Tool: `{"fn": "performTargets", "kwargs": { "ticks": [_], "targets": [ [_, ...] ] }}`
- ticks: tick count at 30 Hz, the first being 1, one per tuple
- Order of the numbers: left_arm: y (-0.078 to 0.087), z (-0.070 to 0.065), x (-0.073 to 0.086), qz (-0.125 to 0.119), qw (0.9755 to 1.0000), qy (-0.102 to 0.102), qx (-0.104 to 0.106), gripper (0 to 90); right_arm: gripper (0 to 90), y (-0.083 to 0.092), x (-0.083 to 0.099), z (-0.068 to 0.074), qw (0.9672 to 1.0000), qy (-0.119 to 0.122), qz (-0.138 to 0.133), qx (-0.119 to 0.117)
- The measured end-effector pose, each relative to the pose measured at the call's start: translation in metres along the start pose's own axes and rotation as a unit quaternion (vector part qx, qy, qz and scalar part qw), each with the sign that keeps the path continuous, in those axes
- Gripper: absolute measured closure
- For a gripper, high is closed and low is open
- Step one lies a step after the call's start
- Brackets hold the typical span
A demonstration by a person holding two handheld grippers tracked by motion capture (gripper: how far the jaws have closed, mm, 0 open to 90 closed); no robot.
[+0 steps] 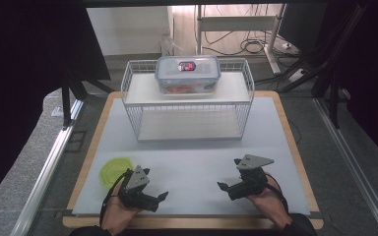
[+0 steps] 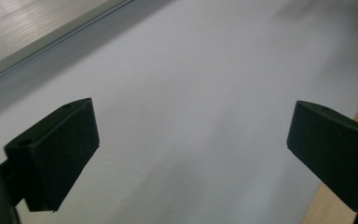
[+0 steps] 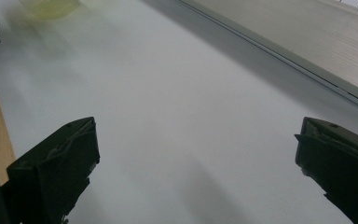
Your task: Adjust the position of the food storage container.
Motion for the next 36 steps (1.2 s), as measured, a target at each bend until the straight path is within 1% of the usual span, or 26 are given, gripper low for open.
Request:
{"fn": "performTargets", "kwargs": {
  "ticks": [2, 5, 7, 8, 9, 10, 11, 12, 13, 14, 15, 16, 18, 19, 20, 21, 22, 23, 26, 27, 28, 31, 32, 34, 35, 36],
  "targets": [
    [0.003, 0.003, -0.001, 0.002, 0.9999, 0.002, -0.012, 5.2, 0.0, -0.001, 0.000, 0.000, 1.0000, 0.001, 0.001, 0.000],
    [0.011, 0.009, -0.004, -0.004, 0.9997, -0.001, -0.025, 18.3, 0.0, -0.001, 0.001, 0.000, 1.0000, 0.002, 0.001, -0.001],
    [0.016, 0.014, -0.005, -0.009, 0.9996, -0.004, -0.028, 34.7, 0.0, -0.001, 0.001, 0.000, 1.0000, 0.003, 0.002, -0.001],
    [0.019, 0.018, -0.004, -0.007, 0.9994, -0.003, -0.034, 40.0, 0.1, -0.001, 0.001, 0.000, 1.0000, 0.004, 0.003, -0.001],
    [0.021, 0.025, -0.003, -0.002, 0.9993, 0.000, -0.039, 48.8, 0.3, -0.001, 0.001, 0.000, 1.0000, 0.005, 0.005, -0.001],
    [0.024, 0.030, -0.001, -0.003, 0.9989, 0.009, -0.047, 57.9, 0.5, -0.002, 0.001, 0.000, 1.0000, 0.008, 0.006, -0.001],
    [0.026, 0.035, 0.000, -0.005, 0.9985, 0.017, -0.052, 63.8, 0.6, -0.002, 0.001, 0.000, 0.9999, 0.008, 0.007, -0.001],
    [0.030, 0.041, 0.002, -0.008, 0.9980, 0.032, -0.054, 71.0, 0.7, -0.003, 0.002, 0.000, 0.9999, 0.008, 0.008, -0.002],
    [0.035, 0.048, 0.003, -0.015, 0.9969, 0.050, -0.059, 76.5, 0.9, -0.003, 0.002, 0.000, 0.9999, 0.009, 0.009, -0.002],
    [0.040, 0.053, 0.004, -0.019, 0.9961, 0.057, -0.065, 82.1, 1.0, -0.003, 0.002, 0.000, 0.9999, 0.010, 0.010, -0.002],
    [0.043, 0.057, 0.005, -0.021, 0.9952, 0.059, -0.075, 86.8, 1.0, -0.003, 0.002, 0.000, 0.9999, 0.010, 0.011, -0.002],
    [0.048, 0.064, 0.007, -0.021, 0.9933, 0.065, -0.093, 89.6, 1.1, -0.003, 0.002, 0.000, 0.9999, 0.010, 0.011, -0.002],
    [0.055, 0.074, 0.012, -0.025, 0.9905, 0.080, -0.109, 89.8, 1.2, -0.003, 0.002, -0.001, 0.9999, 0.011, 0.012, -0.002],
    [0.060, 0.081, 0.015, -0.026, 0.9880, 0.090, -0.123, 89.8, 1.3, -0.004, 0.003, -0.001, 0.9999, 0.010, 0.013, -0.002],
    [0.063, 0.085, 0.018, -0.026, 0.9865, 0.094, -0.131, 89.8, 1.3, -0.004, 0.003, 0.000, 0.9998, 0.011, 0.014, -0.002],
    [0.066, 0.091, 0.021, -0.024, 0.9845, 0.101, -0.141, 89.8, 1.4, -0.004, 0.003, -0.001, 0.9998, 0.011, 0.014, -0.002],
    [0.069, 0.097, 0.026, -0.023, 0.9816, 0.110, -0.154, 89.8, 1.4, -0.004, 0.003, -0.001, 0.9998, 0.011, 0.014, -0.002],
    [0.072, 0.102, 0.030, -0.020, 0.9795, 0.117, -0.163, 89.8, 1.5, -0.004, 0.003, -0.001, 0.9998, 0.011, 0.015, -0.002],
    [0.078, 0.115, 0.042, -0.012, 0.9733, 0.137, -0.184, 89.8, 1.5, -0.004, 0.003, -0.001, 0.9998, 0.012, 0.017, -0.001],
    [0.080, 0.118, 0.045, -0.009, 0.9720, 0.143, -0.186, 89.8, 1.6, -0.004, 0.003, -0.001, 0.9998, 0.012, 0.018, -0.001],
    [0.081, 0.121, 0.050, -0.004, 0.9700, 0.150, -0.191, 89.8, 1.6, -0.004, 0.003, -0.001, 0.9998, 0.012, 0.019, -0.001],
    [0.085, 0.126, 0.062, 0.014, 0.9659, 0.162, -0.202, 89.8, 1.6, -0.004, 0.003, 0.000, 0.9997, 0.014, 0.020, 0.001],
    [0.087, 0.127, 0.067, 0.021, 0.9650, 0.167, -0.201, 89.8, 1.6, -0.004, 0.003, 0.000, 0.9997, 0.015, 0.021, 0.001],
    [0.086, 0.126, 0.076, 0.033, 0.9649, 0.177, -0.191, 89.8, 1.7, -0.004, 0.003, 0.000, 0.9996, 0.016, 0.022, 0.003],
    [0.085, 0.125, 0.079, 0.041, 0.9654, 0.177, -0.187, 89.8, 1.7, -0.004, 0.003, 0.000, 0.9996, 0.017, 0.023, 0.002],
    [0.084, 0.123, 0.082, 0.047, 0.9663, 0.178, -0.180, 89.8, 1.7, -0.005, 0.003, 0.001, 0.9996, 0.017, 0.024, 0.002]
  ]
}}
Point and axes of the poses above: each handheld gripper's, and its own axes: y roughly backward along the jaws, x roughly out of its underside, z roughly to its left, the point moved 2 cm from there along -y, roughly forward along the jaws, and after that the axes turned 4 degrees about -x, right-handed, at the moved point
